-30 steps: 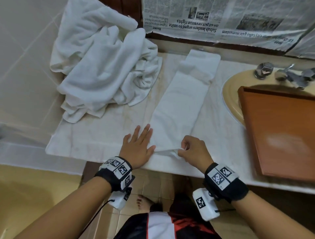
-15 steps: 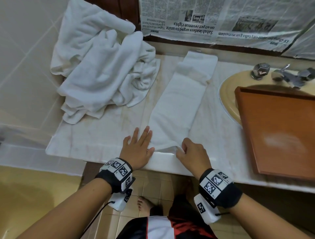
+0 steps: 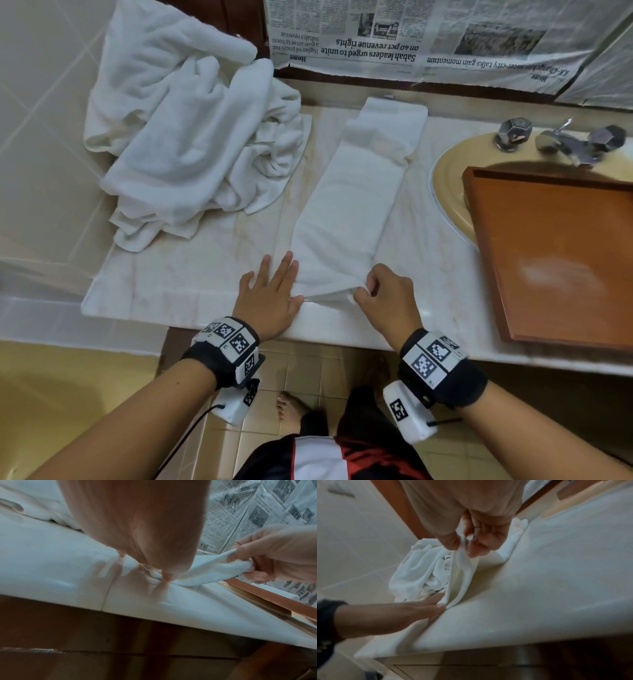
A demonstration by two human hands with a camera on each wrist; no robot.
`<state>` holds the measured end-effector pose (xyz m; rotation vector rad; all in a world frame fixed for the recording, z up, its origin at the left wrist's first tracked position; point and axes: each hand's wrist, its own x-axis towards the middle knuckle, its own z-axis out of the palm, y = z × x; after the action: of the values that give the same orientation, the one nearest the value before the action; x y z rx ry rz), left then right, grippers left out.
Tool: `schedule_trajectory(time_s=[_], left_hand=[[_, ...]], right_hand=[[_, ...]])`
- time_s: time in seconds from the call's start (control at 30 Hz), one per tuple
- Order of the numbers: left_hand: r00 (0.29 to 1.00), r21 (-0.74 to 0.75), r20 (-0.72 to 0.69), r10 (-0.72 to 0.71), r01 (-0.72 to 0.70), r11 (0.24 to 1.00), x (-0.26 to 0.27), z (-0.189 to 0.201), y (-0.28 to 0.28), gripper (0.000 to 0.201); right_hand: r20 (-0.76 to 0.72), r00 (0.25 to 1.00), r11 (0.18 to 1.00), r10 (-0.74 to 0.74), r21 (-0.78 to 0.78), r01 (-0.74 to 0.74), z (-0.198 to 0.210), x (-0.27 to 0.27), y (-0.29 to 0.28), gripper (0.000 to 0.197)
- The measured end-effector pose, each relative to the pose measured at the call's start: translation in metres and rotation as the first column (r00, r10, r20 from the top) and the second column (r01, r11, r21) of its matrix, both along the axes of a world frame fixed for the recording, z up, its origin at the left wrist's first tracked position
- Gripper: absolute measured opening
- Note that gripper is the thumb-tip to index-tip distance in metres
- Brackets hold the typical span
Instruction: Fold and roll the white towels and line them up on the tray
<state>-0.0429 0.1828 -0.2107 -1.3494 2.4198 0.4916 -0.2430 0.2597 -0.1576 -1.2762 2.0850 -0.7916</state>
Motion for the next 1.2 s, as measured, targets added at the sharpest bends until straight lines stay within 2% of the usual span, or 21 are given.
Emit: schedule_trajectory(time_s=[0.07, 0.13, 0.17, 0.2, 0.27, 0.3, 0.33, 0.4, 0.47, 0.5, 0.53, 0.6, 0.67, 0.77, 0.87, 1.0, 1.13, 1.2], left_hand=[[1.000, -0.005, 0.002, -0.006, 0.006, 1.000, -0.001, 0.001, 0.001, 0.064], [1.000, -0.002, 0.007, -0.010, 0.010, 1.000, -0.001, 0.003, 0.001, 0.064], [1.000, 0.001, 0.009, -0.011, 0.011, 1.000, -0.001, 0.003, 0.001, 0.065], [1.000, 0.004, 0.017, -0.016, 0.016, 1.000, 0.000, 0.002, 0.000, 0.066], [0.998, 0.011, 0.039, -0.041, 0.041, 0.999, 0.005, 0.002, -0.003, 0.075], [0.997, 0.018, 0.044, -0.060, 0.059, 0.998, 0.009, 0.002, -0.005, 0.082], [0.996, 0.025, 0.047, -0.079, 0.078, 0.997, 0.013, 0.003, -0.007, 0.088], [0.992, 0.025, 0.041, -0.118, 0.117, 0.993, 0.023, 0.004, -0.008, 0.090], [0.988, 0.020, 0.032, -0.150, 0.150, 0.989, 0.032, 0.007, -0.005, 0.088], [0.986, 0.019, 0.031, -0.166, 0.165, 0.986, 0.036, 0.007, -0.002, 0.088], [0.984, 0.014, 0.028, -0.176, 0.176, 0.984, 0.040, 0.008, 0.001, 0.088], [0.985, 0.014, 0.005, -0.172, 0.172, 0.985, 0.044, 0.012, 0.005, 0.089], [0.991, 0.034, -0.051, -0.120, 0.122, 0.992, 0.044, 0.019, 0.007, 0.089], [0.977, 0.002, -0.182, -0.112, 0.114, 0.993, 0.027, 0.029, 0.013, 0.082], [0.934, 0.007, -0.262, -0.242, 0.253, 0.967, -0.008, 0.029, 0.023, 0.064], [0.911, 0.042, -0.112, -0.396, 0.402, 0.915, -0.039, 0.014, 0.036, 0.059], [0.856, 0.085, 0.007, -0.518, 0.515, 0.853, -0.017, 0.008, 0.035, 0.059], [0.816, 0.129, 0.020, -0.578, 0.572, 0.810, 0.000, 0.012, 0.032, 0.070]], right_hand=[[-0.146, 0.987, 0.997, 0.062, 0.060, -0.053, -0.001, 0.001, -0.002, 0.017], [-0.315, 0.930, 0.975, 0.189, 0.175, -0.139, -0.001, 0.003, -0.001, 0.017], [-0.318, 0.914, 0.956, 0.253, 0.224, -0.187, -0.001, 0.003, 0.001, 0.016], [-0.230, 0.925, 0.936, 0.303, 0.257, -0.242, 0.001, 0.003, 0.003, 0.015], [0.045, 0.932, 0.895, 0.360, 0.266, -0.358, 0.007, 0.003, 0.005, 0.018], [0.108, 0.922, 0.889, 0.371, 0.245, -0.387, 0.010, 0.003, 0.005, 0.024], [0.086, 0.924, 0.899, 0.373, 0.213, -0.382, 0.012, 0.002, 0.004, 0.029], [-0.044, 0.961, 0.960, 0.271, 0.082, -0.267, 0.008, -0.003, -0.004, 0.029], [-0.139, 0.982, 0.989, 0.129, -0.054, -0.138, 0.002, -0.009, -0.015, 0.021], [-0.185, 0.977, 0.990, 0.102, -0.079, -0.119, -0.003, -0.012, -0.021, 0.015], [-0.233, 0.966, 0.990, 0.115, -0.057, -0.132, -0.008, -0.014, -0.028, 0.016], [-0.311, 0.922, 0.972, 0.230, 0.122, -0.201, -0.022, -0.019, -0.041, 0.042], [-0.373, 0.862, 0.923, 0.343, 0.307, -0.234, -0.034, -0.022, -0.050, 0.059], [-0.388, 0.796, 0.850, 0.464, 0.446, -0.279, -0.049, -0.027, -0.052, 0.066], [-0.373, 0.775, 0.817, 0.510, 0.491, -0.301, -0.053, -0.029, -0.052, 0.067], [-0.370, 0.744, 0.780, 0.556, 0.541, -0.314, -0.050, -0.037, -0.057, 0.068], [-0.338, 0.731, 0.736, 0.593, 0.596, -0.322, -0.046, -0.048, -0.068, 0.073], [-0.316, 0.727, 0.711, 0.609, 0.624, -0.325, -0.044, -0.051, -0.075, 0.075]])
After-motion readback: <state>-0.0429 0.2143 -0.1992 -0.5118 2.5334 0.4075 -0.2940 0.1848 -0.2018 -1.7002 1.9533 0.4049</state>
